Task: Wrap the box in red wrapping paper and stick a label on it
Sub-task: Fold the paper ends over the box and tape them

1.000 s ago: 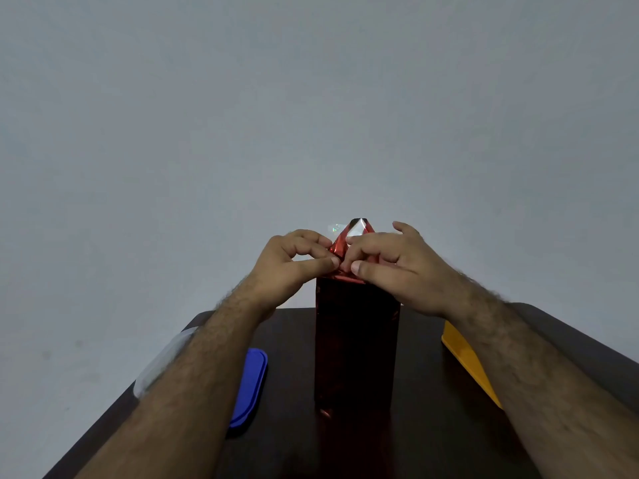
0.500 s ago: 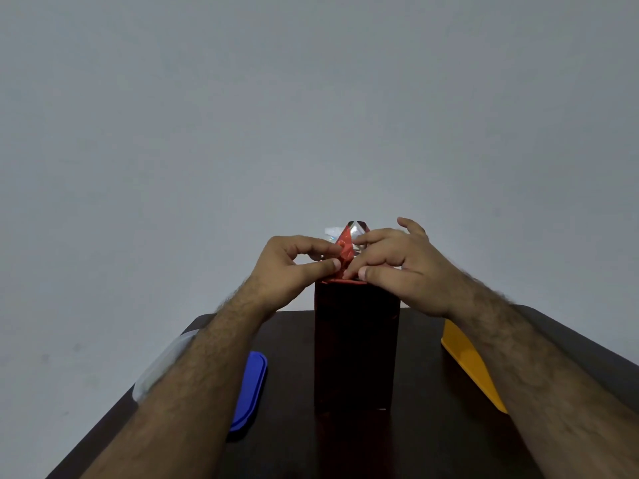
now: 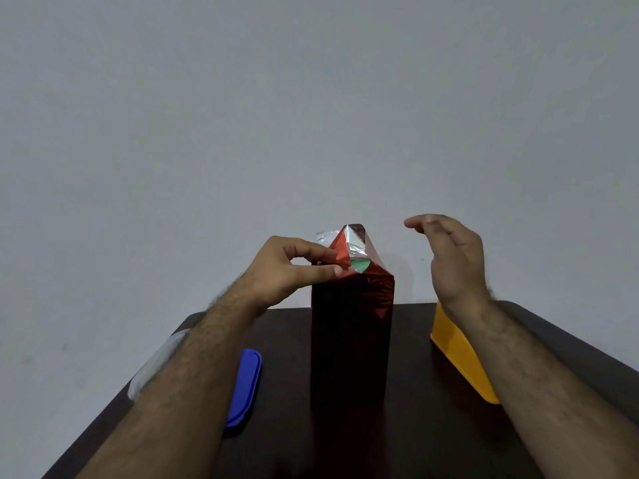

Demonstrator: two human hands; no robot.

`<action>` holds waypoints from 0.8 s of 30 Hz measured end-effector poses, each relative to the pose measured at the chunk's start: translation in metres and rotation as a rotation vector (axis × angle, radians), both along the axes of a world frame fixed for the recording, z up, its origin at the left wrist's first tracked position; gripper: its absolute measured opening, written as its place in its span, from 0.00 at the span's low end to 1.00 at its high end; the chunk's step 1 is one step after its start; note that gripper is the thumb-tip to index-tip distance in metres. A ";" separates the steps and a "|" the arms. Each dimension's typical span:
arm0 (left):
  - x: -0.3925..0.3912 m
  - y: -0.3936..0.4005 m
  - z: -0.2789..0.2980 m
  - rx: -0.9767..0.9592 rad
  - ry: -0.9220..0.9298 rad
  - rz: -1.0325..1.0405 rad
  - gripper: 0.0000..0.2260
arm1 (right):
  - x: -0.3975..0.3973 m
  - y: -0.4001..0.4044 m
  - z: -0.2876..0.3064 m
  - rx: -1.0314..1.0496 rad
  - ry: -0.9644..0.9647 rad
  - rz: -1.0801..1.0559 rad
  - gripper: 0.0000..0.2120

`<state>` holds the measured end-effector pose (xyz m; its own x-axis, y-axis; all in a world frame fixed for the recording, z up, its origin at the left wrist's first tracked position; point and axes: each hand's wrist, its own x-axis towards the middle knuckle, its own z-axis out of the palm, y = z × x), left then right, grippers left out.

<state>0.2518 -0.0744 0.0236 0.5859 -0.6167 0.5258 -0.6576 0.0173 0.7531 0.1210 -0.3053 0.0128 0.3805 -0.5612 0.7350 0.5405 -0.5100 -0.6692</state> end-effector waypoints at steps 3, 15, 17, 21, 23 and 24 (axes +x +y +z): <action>0.000 0.000 0.000 -0.008 0.005 -0.003 0.12 | -0.006 -0.004 -0.016 0.152 -0.021 -0.020 0.15; 0.005 -0.009 -0.004 0.078 -0.071 0.067 0.33 | -0.038 -0.003 -0.023 0.075 0.039 -0.162 0.11; 0.005 -0.010 -0.003 0.080 -0.077 0.067 0.33 | -0.044 -0.015 -0.028 0.040 0.078 -0.220 0.10; 0.001 -0.010 -0.004 0.092 -0.120 0.075 0.28 | -0.049 -0.048 -0.049 -0.058 0.280 -0.374 0.09; 0.000 -0.011 -0.004 0.091 -0.122 0.086 0.28 | -0.052 -0.064 -0.061 -0.100 0.465 -0.484 0.11; 0.000 -0.012 -0.004 0.083 -0.120 0.087 0.28 | -0.053 -0.070 -0.065 -0.117 0.569 -0.535 0.12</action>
